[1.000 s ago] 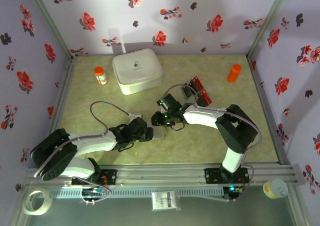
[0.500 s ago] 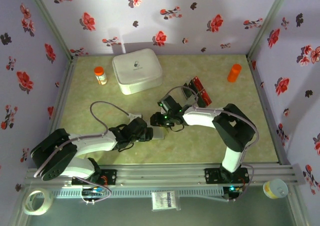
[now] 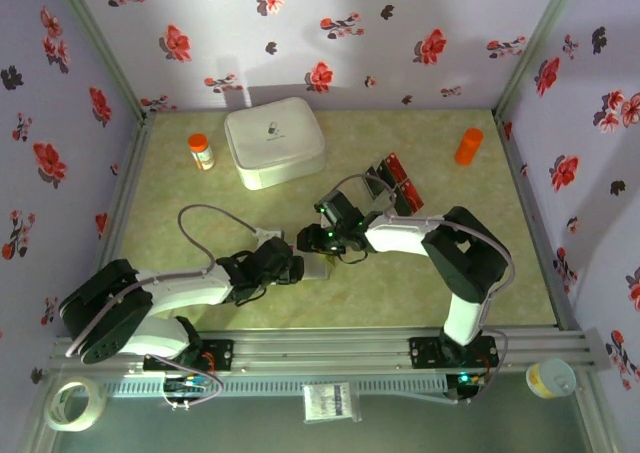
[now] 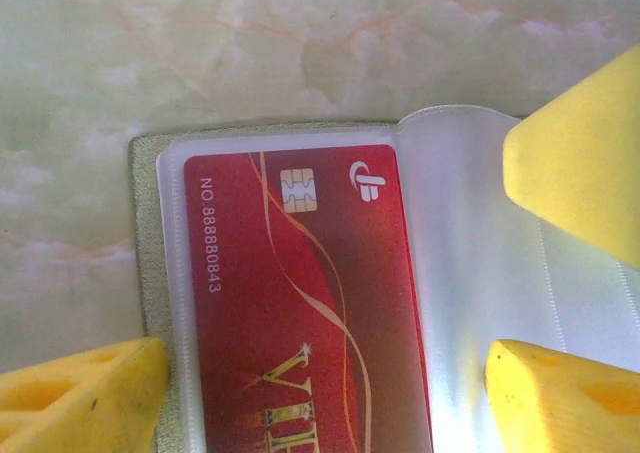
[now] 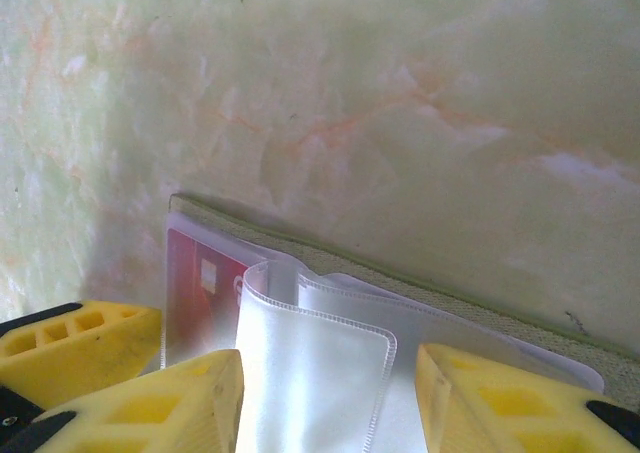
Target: Put the credit cards into the card holder
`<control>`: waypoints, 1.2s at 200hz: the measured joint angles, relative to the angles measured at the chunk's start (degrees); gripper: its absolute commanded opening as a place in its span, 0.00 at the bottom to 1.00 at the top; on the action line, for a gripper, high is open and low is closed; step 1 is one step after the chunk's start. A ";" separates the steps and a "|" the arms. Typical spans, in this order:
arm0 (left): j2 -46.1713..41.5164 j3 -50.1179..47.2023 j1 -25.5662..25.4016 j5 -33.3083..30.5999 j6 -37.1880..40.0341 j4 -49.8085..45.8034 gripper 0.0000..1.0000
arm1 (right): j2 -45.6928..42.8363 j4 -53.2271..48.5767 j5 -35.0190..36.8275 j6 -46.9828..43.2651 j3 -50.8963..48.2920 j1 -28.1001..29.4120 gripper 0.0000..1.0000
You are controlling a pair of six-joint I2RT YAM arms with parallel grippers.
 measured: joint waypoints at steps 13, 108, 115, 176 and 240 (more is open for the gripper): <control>0.00 -0.02 0.00 0.00 0.00 0.00 0.83 | 0.00 0.48 -0.17 0.39 -0.17 0.00 0.51; -1.40 -0.07 0.00 -0.15 0.00 -1.07 0.92 | 0.94 4.61 -5.25 4.13 -0.94 -1.14 0.50; -1.95 -0.07 0.00 -0.17 0.00 -1.44 0.93 | 0.94 4.70 -5.46 4.31 -0.94 -1.14 0.50; -11.23 0.57 0.00 -2.67 0.24 -7.02 1.00 | -2.16 3.78 -6.36 4.44 -0.90 -1.09 0.50; -20.83 1.27 3.13 -6.75 -1.36 -16.22 1.00 | -2.36 2.60 -6.43 5.75 1.88 1.53 0.50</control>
